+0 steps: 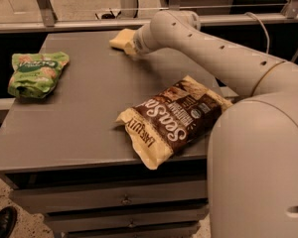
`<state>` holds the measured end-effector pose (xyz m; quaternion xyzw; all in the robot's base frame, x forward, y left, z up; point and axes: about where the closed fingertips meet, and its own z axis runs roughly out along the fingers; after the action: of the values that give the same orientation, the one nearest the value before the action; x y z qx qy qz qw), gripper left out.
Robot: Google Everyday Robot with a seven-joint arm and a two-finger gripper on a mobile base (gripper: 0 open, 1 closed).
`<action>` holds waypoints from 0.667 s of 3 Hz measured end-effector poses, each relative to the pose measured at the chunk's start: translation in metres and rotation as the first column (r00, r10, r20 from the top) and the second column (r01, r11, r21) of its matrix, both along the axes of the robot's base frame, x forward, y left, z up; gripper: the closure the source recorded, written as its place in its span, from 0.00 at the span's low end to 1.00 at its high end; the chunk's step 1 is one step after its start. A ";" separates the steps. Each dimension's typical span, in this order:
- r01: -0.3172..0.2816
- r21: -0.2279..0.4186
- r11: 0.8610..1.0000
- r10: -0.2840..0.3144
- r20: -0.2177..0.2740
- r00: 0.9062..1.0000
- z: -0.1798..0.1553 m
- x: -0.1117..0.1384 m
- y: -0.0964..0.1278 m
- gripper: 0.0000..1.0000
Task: Move sponge near green rice chip bag
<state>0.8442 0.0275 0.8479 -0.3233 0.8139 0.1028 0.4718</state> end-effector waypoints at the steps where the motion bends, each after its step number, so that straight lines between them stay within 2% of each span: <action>1: -0.067 0.001 0.998 0.066 0.080 0.995 0.039 -0.017 0.008 0.95; 2: -0.110 -0.001 0.994 0.109 0.132 0.985 0.064 -0.028 0.014 1.00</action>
Offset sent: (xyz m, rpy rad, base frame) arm -0.0431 0.0169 0.0997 0.0109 -0.2004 0.1571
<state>0.8159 0.0414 0.9124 -0.3720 0.7617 0.1098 0.5190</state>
